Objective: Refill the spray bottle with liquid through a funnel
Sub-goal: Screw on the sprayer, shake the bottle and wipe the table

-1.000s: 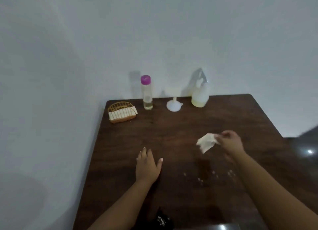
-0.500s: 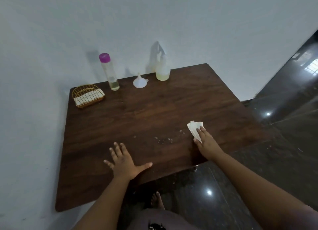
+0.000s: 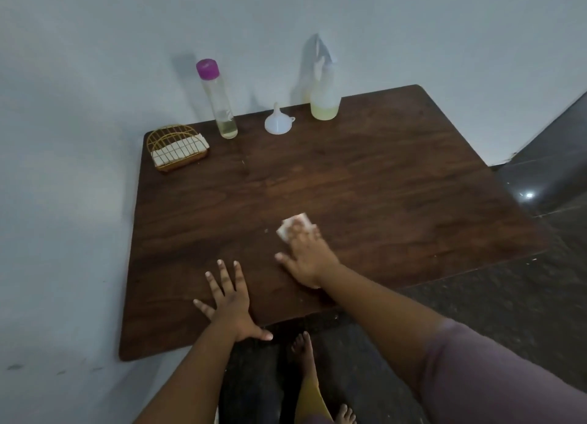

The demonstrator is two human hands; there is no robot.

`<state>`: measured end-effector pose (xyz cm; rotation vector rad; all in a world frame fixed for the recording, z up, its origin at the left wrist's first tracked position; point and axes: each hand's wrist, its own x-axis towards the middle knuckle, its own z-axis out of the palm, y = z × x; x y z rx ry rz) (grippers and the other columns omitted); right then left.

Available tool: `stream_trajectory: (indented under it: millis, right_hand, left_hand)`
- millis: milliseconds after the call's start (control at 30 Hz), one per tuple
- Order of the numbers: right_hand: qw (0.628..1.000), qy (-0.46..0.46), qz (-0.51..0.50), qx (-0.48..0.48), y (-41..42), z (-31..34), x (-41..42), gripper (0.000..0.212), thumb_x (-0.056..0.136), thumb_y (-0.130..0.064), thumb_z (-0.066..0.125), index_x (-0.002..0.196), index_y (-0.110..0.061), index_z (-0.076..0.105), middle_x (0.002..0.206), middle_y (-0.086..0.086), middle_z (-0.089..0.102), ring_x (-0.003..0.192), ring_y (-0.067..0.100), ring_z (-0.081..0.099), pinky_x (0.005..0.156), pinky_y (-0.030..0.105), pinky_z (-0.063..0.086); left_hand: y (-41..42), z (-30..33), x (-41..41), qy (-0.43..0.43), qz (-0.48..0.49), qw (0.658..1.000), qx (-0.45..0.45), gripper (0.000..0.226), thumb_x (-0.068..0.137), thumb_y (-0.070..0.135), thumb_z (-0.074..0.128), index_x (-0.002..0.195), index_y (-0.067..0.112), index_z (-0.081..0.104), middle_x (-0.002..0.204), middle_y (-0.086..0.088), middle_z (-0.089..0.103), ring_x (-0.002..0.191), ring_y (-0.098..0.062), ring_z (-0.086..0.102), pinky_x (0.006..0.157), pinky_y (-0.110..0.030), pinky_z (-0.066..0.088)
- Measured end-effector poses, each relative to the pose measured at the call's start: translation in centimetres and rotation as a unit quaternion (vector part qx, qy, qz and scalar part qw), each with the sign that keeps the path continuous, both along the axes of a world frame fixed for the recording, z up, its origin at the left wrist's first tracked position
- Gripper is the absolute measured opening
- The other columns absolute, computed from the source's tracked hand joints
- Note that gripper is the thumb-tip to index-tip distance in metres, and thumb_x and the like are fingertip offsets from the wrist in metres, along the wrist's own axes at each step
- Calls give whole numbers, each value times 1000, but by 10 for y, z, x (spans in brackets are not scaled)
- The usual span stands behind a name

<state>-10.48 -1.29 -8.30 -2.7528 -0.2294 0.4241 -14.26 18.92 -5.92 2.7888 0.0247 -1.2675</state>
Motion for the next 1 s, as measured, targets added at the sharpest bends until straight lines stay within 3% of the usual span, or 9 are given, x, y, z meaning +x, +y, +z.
stream_trajectory:
  millis: [100,200,333,500,600,700,800,933,1000]
  right_hand:
    - [990,-16,140,-22,58,-4,-30,79,94,-62,13,152,-11,-2,160,8,-7,145,18,-20,119,44,-7]
    - [986,-32,159,-44,46,-9,-37,82,91,-66,5,152,-11,-1,160,8,-5,145,16,-20,120,45,-4]
    - [995,-45,-71,-49,-44,-7,-10,92,83,-72,0,153,-13,8,161,7,4,146,17,-12,116,44,-9]
    - [918,16,-388,-80,-142,-6,-24,80,96,-57,15,149,0,-2,159,18,-5,147,26,-11,119,49,-6]
    - [892,28,-448,-58,-105,-7,-43,81,97,-54,18,147,7,-2,157,26,-3,147,34,-8,118,50,-5]
    - [950,-4,-310,-23,-23,-9,-66,80,95,-52,18,147,9,9,155,29,4,146,37,-3,117,47,-7]
    - [999,13,-31,43,40,-1,-79,73,96,-46,25,150,-1,7,159,18,-2,145,26,-15,120,46,-4]
    - [960,0,279,4,52,7,-38,62,100,-32,31,152,-11,5,160,12,1,148,21,-7,117,38,-7]
    - [950,-30,308,-42,50,6,-8,62,101,-37,26,153,-13,3,160,11,2,148,22,-3,117,39,-4]
  left_hand:
    - [-1,5,-3,-3,1,1000,2,167,45,65,87,130,23,-51,125,-6,-67,126,-40,-51,105,-76,-4]
    - [-2,6,-2,-2,2,1000,0,167,45,63,87,131,22,-50,127,-7,-66,128,-40,-49,105,-75,-4]
    - [-2,6,-1,1,1,1000,-1,169,44,60,89,131,22,-50,125,-7,-67,129,-41,-48,104,-76,-5]
    - [-1,4,0,0,-1,1000,-4,169,44,61,89,131,22,-51,125,-8,-67,128,-42,-49,104,-76,-6]
    - [0,2,-1,-9,2,1000,-9,169,45,61,89,132,21,-50,126,-8,-66,127,-42,-49,104,-76,-7]
    - [-1,1,-2,-20,2,1000,-18,168,44,64,87,130,21,-50,127,-7,-66,127,-41,-49,105,-75,-7]
    - [7,1,-4,-57,-5,997,-47,167,35,80,77,137,25,-43,140,-3,-56,136,-37,-42,109,-69,-8]
    - [38,5,-3,-150,44,978,-141,163,23,93,63,155,26,-5,163,8,-11,149,-22,-9,120,-50,8]
    - [47,7,2,-166,62,974,-145,157,29,90,68,156,25,2,163,7,0,149,-22,2,119,-48,17]
